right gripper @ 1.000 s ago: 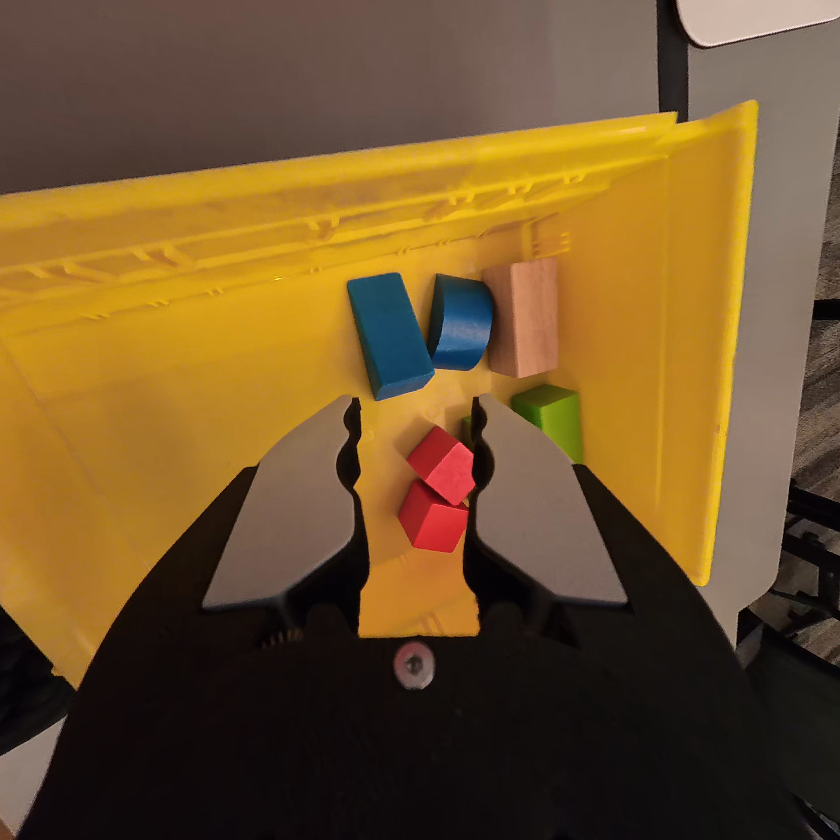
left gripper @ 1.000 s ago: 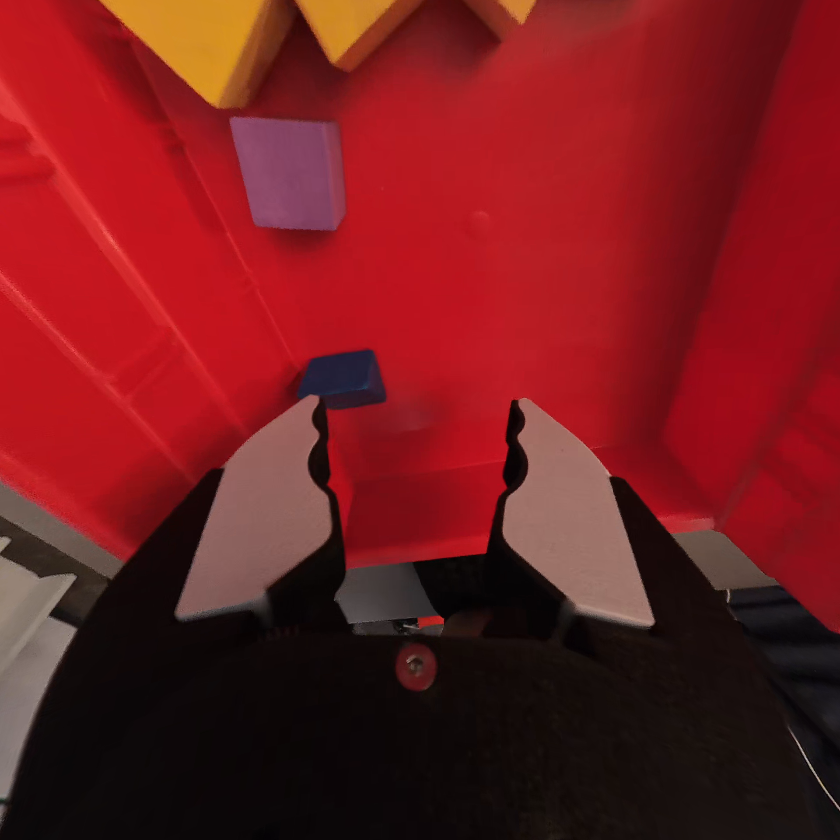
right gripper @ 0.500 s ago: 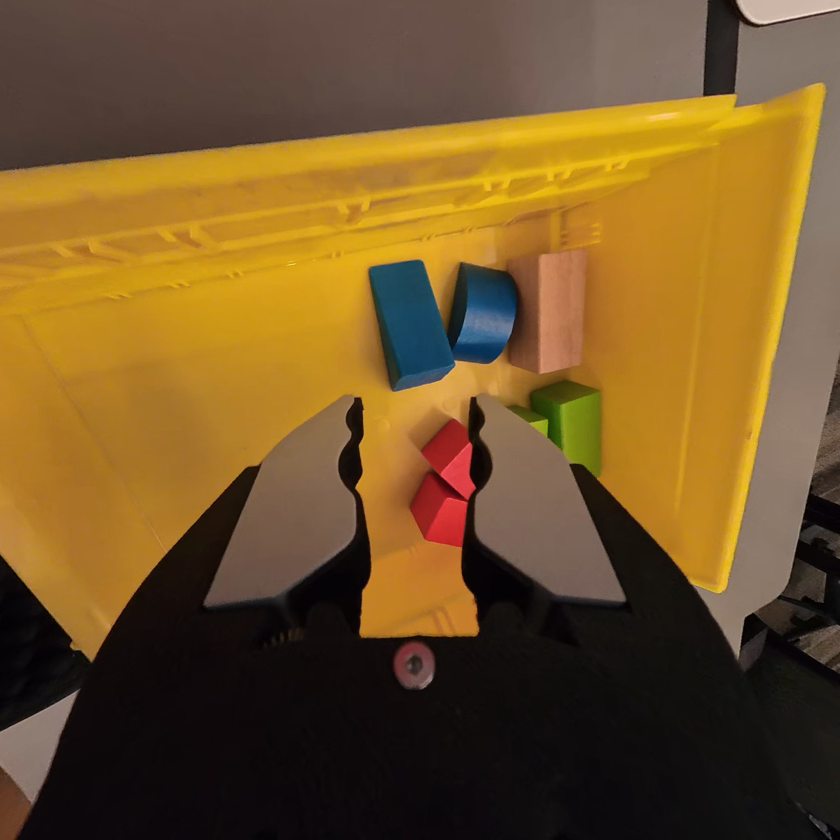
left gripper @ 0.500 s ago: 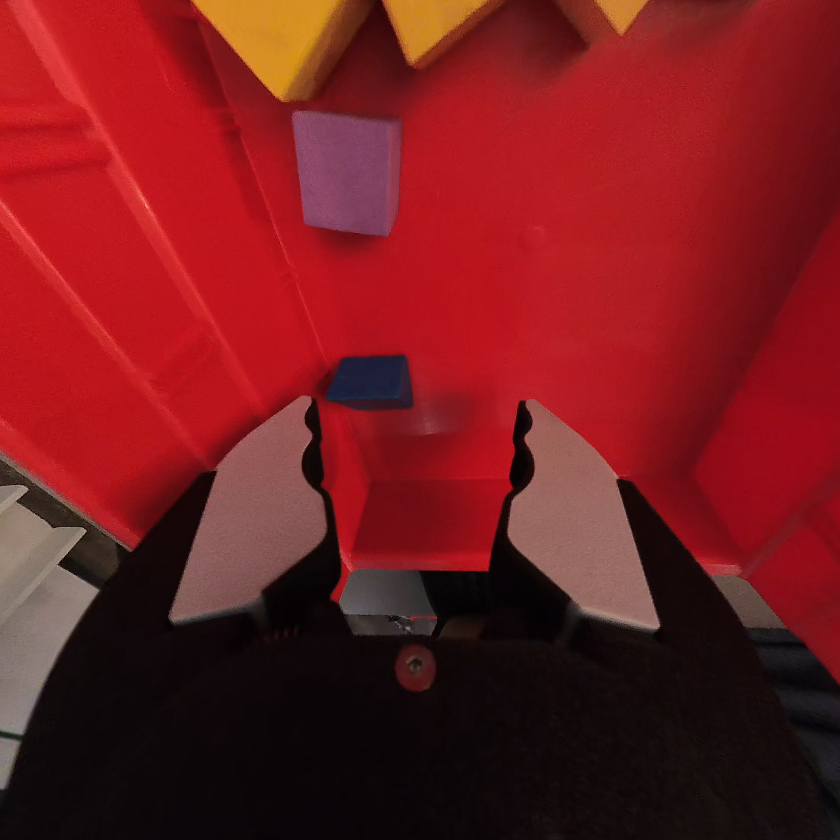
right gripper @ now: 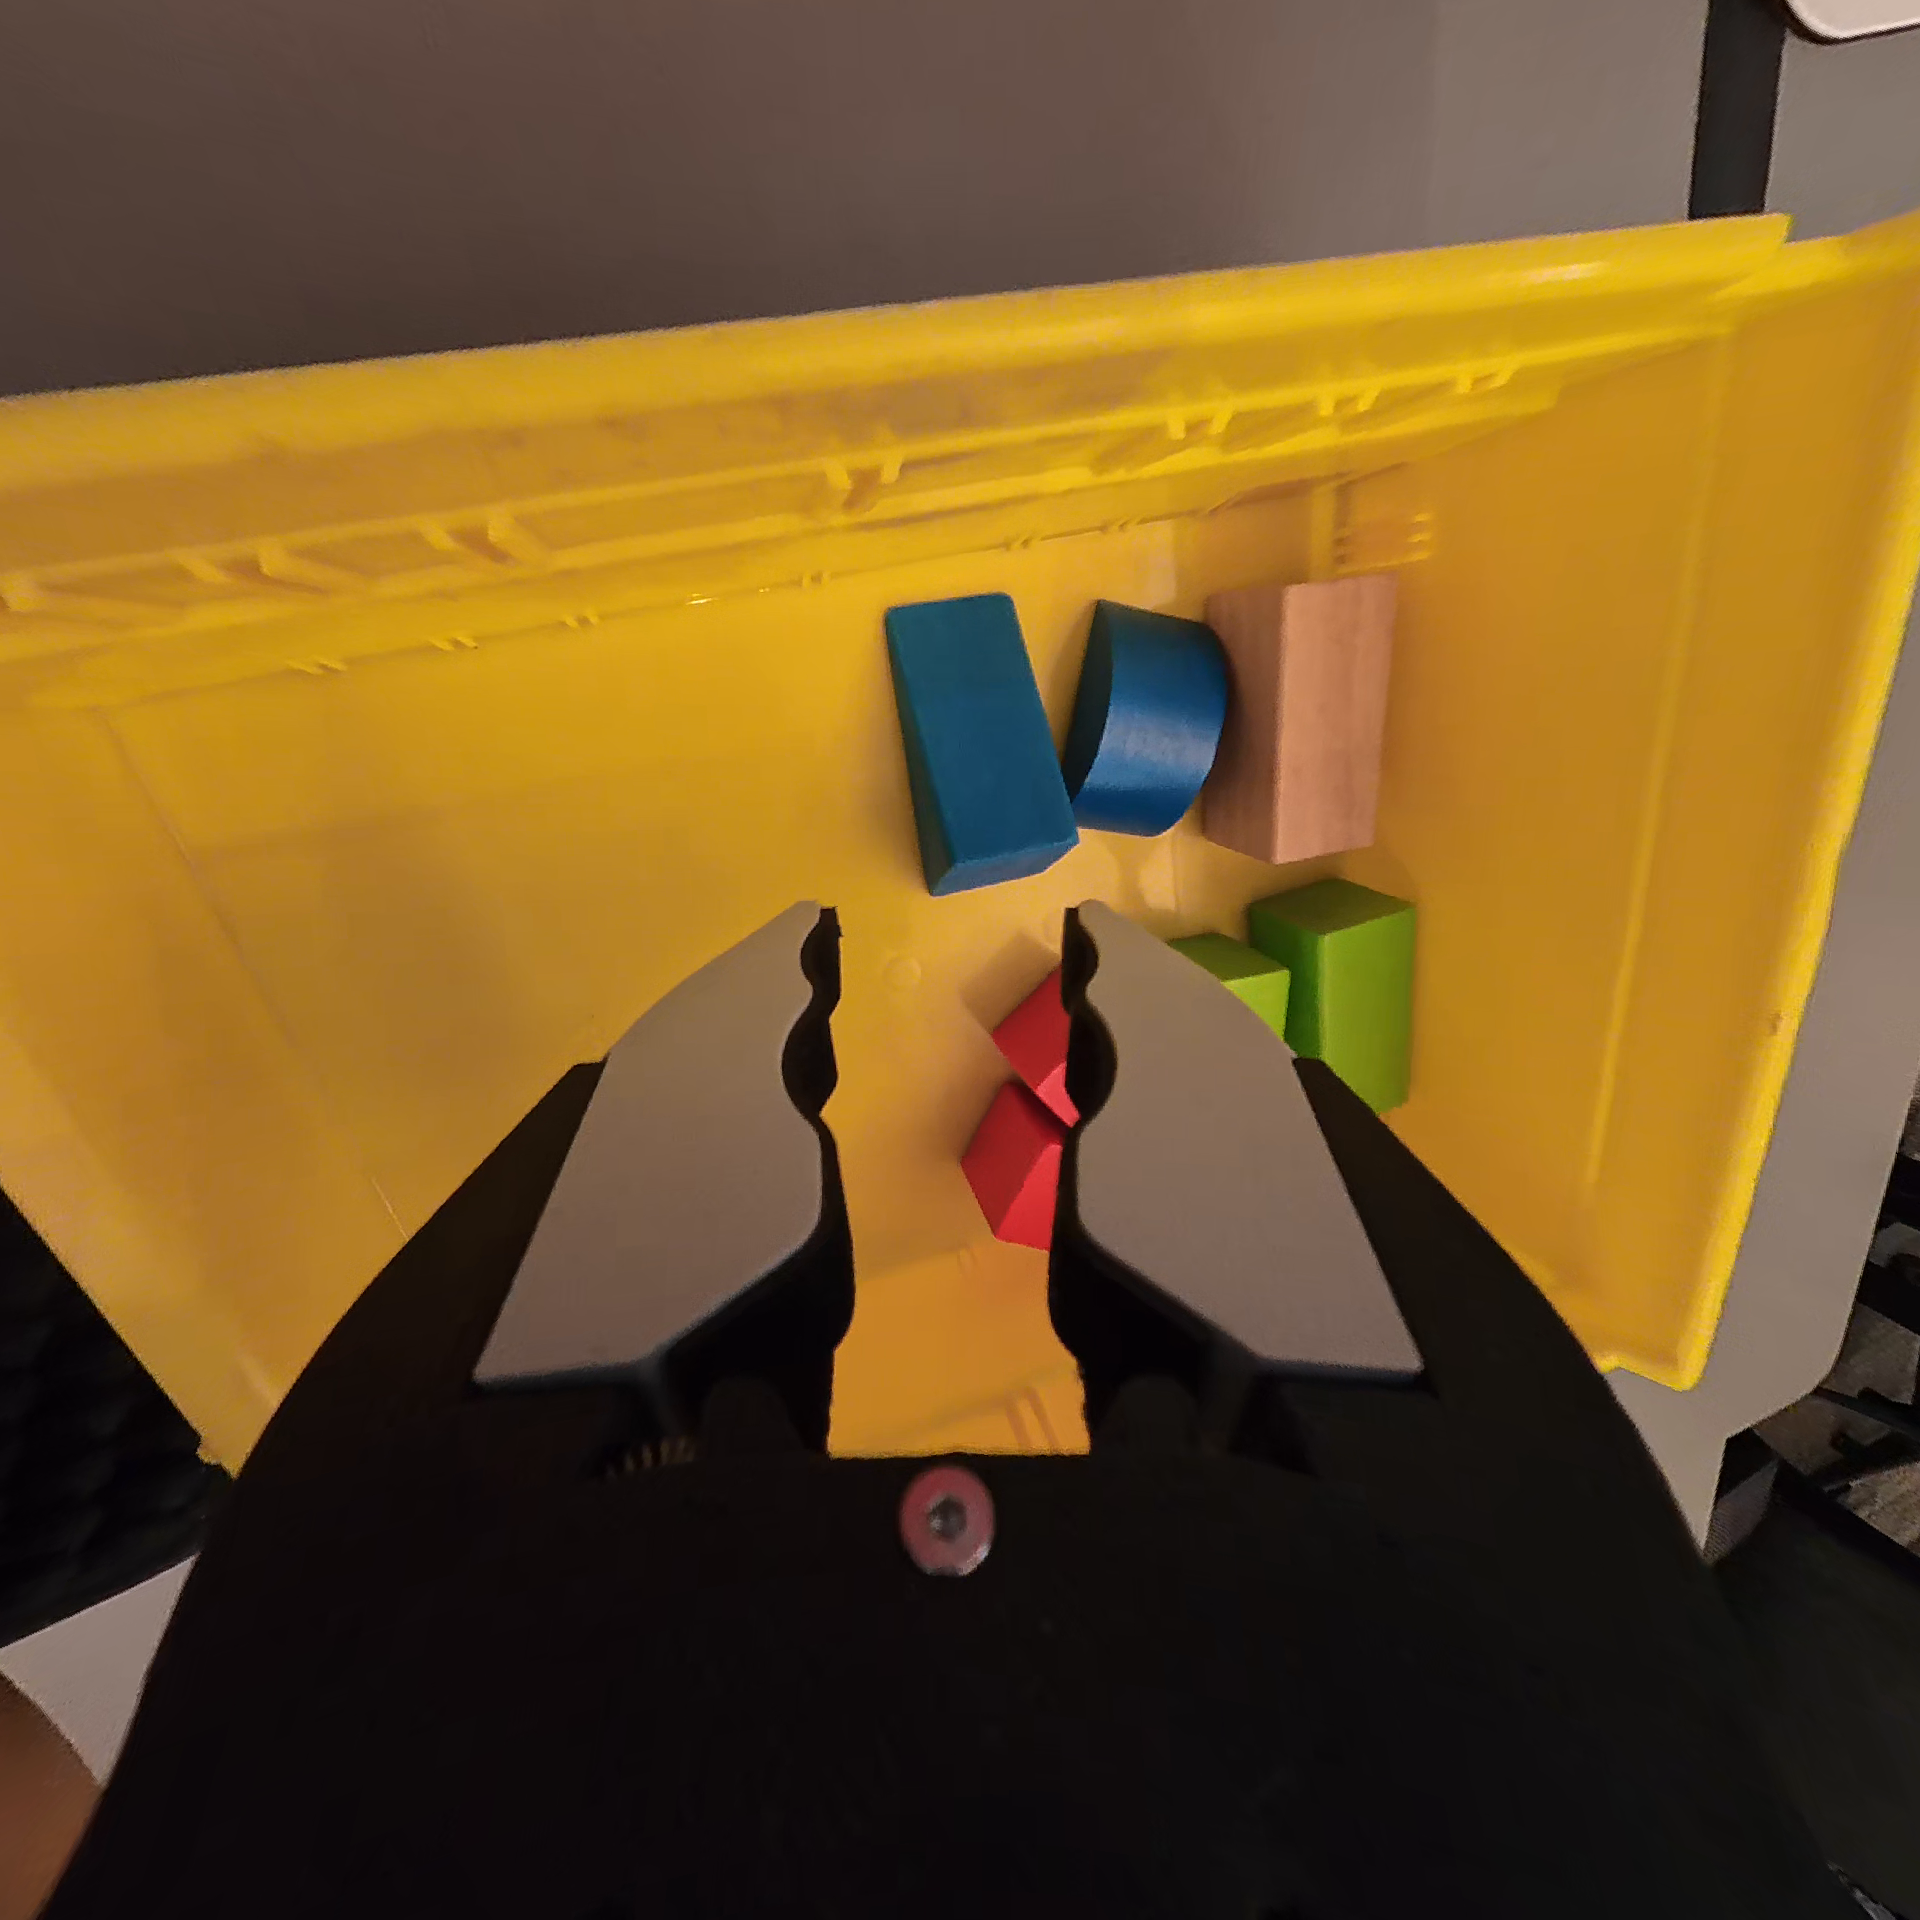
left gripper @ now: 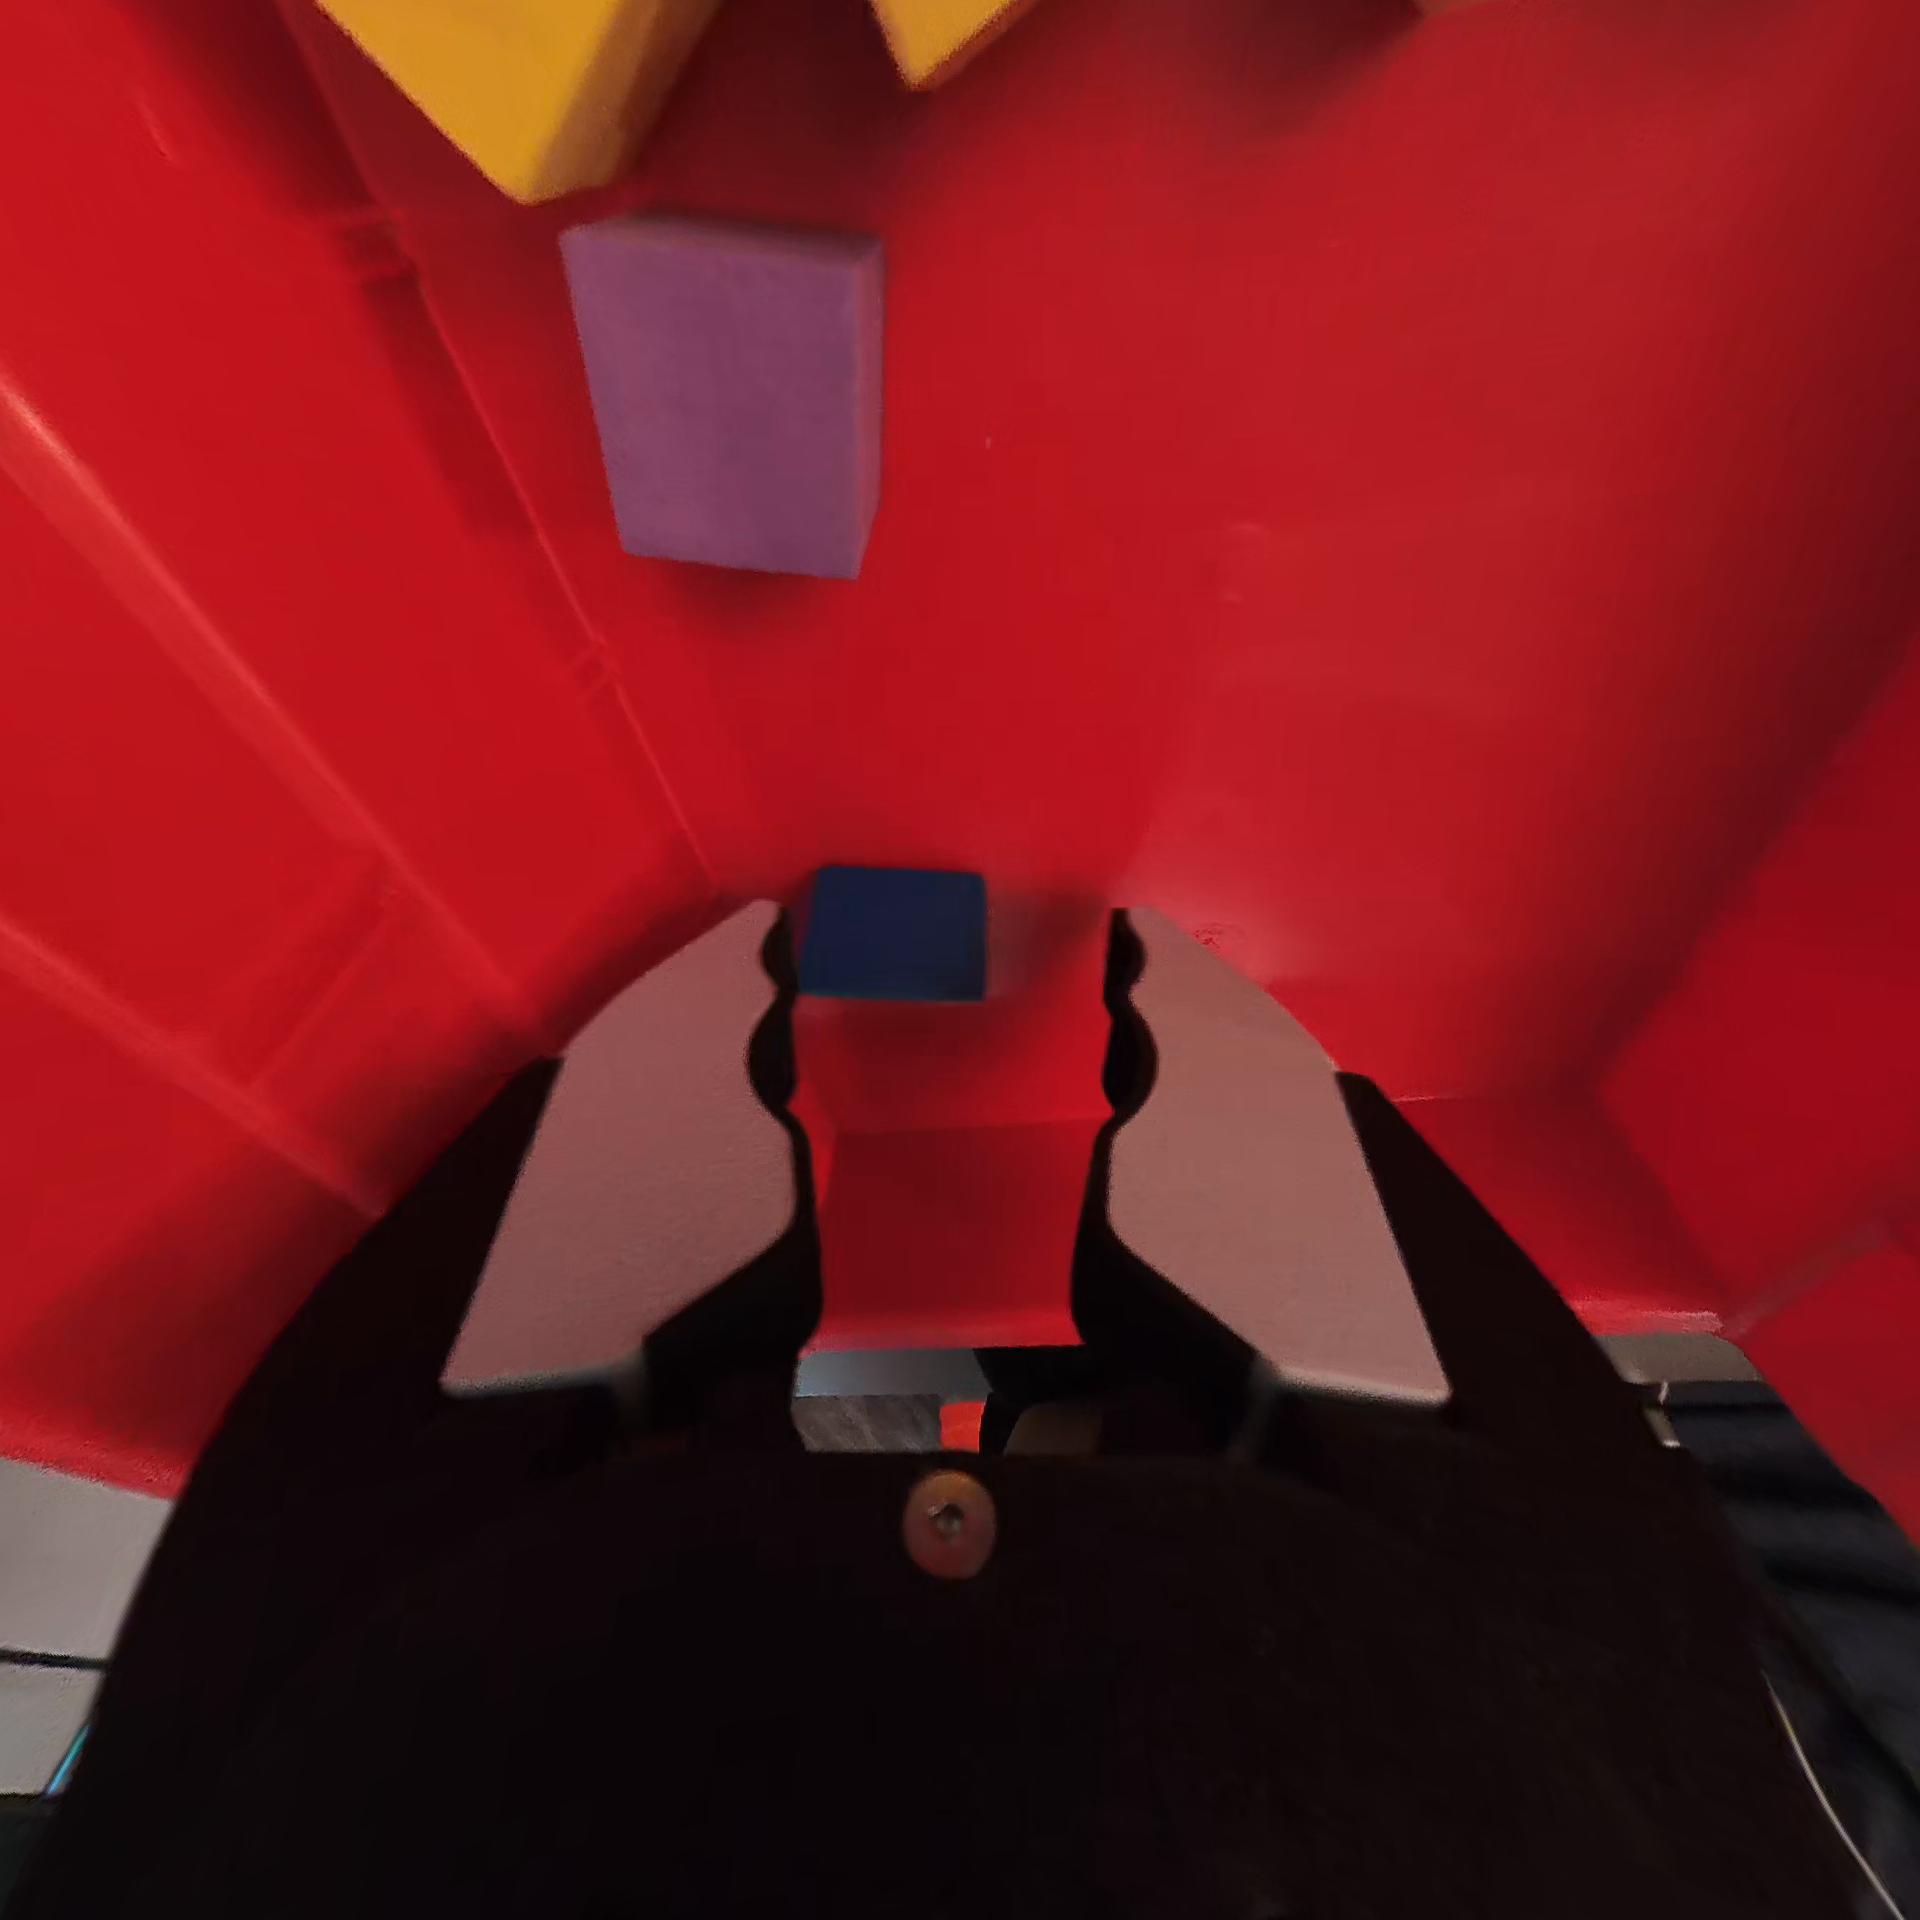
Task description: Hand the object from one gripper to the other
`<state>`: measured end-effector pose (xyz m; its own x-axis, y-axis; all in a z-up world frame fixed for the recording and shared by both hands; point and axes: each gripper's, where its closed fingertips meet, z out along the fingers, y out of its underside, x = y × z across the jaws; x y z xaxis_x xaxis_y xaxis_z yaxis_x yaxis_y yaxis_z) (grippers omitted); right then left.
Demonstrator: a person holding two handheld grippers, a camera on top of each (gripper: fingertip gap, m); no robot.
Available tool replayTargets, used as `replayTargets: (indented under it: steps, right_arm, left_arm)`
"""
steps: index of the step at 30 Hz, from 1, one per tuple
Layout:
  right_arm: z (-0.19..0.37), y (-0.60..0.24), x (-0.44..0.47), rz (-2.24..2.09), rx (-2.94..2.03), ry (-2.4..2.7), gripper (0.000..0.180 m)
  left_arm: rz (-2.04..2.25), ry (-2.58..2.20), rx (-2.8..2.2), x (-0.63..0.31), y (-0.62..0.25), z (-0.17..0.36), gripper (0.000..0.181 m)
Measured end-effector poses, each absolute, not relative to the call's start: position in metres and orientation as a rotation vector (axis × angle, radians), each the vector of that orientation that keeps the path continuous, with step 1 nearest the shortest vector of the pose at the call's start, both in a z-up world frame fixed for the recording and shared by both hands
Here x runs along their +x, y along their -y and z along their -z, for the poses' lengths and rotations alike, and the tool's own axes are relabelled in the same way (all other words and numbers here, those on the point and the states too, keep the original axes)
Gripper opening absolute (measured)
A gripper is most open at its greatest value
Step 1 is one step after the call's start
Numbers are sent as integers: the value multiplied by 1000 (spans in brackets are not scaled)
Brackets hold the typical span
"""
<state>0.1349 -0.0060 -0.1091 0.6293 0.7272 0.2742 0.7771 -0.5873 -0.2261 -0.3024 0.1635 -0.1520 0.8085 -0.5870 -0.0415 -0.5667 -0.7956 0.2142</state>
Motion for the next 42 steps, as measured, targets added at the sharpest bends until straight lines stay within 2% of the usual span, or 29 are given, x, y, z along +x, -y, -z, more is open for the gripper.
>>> replayTargets:
  steps: [3, 10, 12, 14, 16, 23, 30, 33, 36, 39, 42]
  right_arm:
    - [112, 7, 134, 217, -2541, 1221, 42]
    - [112, 8, 134, 206, -2546, 1217, 42]
    - [113, 8, 134, 201, -2553, 1218, 42]
    - [116, 9, 134, 194, -2562, 1228, 42]
    - [117, 10, 133, 194, -2570, 1236, 42]
    - [118, 12, 132, 180, -2574, 1242, 42]
    - [111, 8, 134, 225, -2544, 1230, 41]
    - [90, -5, 133, 318, -2448, 1179, 38]
    - [45, -30, 121, 474, -2216, 1114, 38]
    - [-13, -44, 69, 442, -1875, 1075, 39]
    - [-43, -21, -25, 211, -1523, 1254, 48]
  left_arm:
    - [102, 918, 2784, -299, -160, 153, 32]
    - [144, 936, 2737, -308, -154, 155, 33]
    - [128, 932, 2725, -308, -152, 155, 38]
    - [112, 950, 2738, -306, -154, 153, 50]
    - [101, 976, 2728, -305, -151, 150, 51]
    - [191, 1034, 2639, -316, -144, 155, 35]
    - [176, 1096, 2662, -312, -147, 146, 35]
    - [-25, 1219, 2729, -293, -147, 123, 35]
    - [-495, 1452, 2729, -254, -131, 80, 35]
    - [-990, 1764, 2393, -224, -79, 34, 35]
    - [-1200, 2012, 1998, -212, -26, 8, 35]
